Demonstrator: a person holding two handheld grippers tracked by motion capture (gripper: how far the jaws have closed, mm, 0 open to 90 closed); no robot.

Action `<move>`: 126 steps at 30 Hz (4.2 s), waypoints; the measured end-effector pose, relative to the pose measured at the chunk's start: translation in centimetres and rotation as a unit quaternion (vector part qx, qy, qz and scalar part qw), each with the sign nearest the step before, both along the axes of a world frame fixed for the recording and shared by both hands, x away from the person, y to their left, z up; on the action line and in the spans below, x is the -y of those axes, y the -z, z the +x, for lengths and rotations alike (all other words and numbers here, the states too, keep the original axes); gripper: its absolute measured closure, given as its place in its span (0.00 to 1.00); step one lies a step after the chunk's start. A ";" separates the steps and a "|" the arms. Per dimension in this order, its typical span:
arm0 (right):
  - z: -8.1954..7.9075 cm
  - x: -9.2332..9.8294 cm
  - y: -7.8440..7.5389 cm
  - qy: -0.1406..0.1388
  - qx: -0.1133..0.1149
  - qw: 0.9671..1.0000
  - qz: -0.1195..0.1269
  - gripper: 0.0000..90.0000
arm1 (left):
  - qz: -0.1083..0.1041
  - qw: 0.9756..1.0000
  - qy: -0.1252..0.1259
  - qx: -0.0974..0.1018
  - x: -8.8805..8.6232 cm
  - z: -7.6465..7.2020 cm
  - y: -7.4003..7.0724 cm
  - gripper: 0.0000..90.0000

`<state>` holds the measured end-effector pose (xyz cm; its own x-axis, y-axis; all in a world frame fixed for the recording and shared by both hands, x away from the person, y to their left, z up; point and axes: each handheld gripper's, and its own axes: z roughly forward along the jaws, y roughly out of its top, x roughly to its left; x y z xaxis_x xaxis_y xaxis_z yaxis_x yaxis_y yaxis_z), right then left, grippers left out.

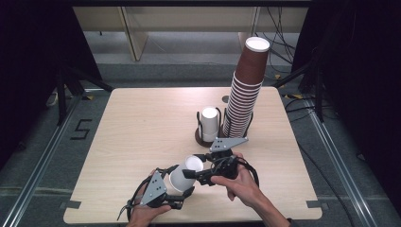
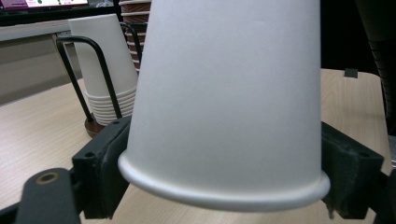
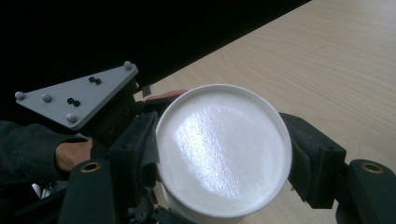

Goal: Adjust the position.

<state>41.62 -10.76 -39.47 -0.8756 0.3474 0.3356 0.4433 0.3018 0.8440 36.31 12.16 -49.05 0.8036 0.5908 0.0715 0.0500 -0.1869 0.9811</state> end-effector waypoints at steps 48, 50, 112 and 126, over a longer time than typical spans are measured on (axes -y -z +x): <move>0.4 2.6 0.2 -0.081 -0.005 0.995 -0.056 0.37 | 0.016 0.996 0.082 0.010 -0.6 0.1 -0.2 0.20; 0.4 2.6 0.2 -0.080 -0.004 0.995 -0.056 0.37 | 0.019 0.996 0.084 0.009 -0.8 0.0 -0.2 0.20; -0.8 0.5 2.1 -0.244 0.168 0.924 -0.240 0.36 | 0.031 0.990 0.138 -0.003 -0.8 -0.6 -1.2 0.16; -0.6 0.9 2.2 -0.238 0.146 0.935 -0.217 0.35 | 0.018 0.989 0.148 -0.009 -1.1 -0.5 -1.6 0.24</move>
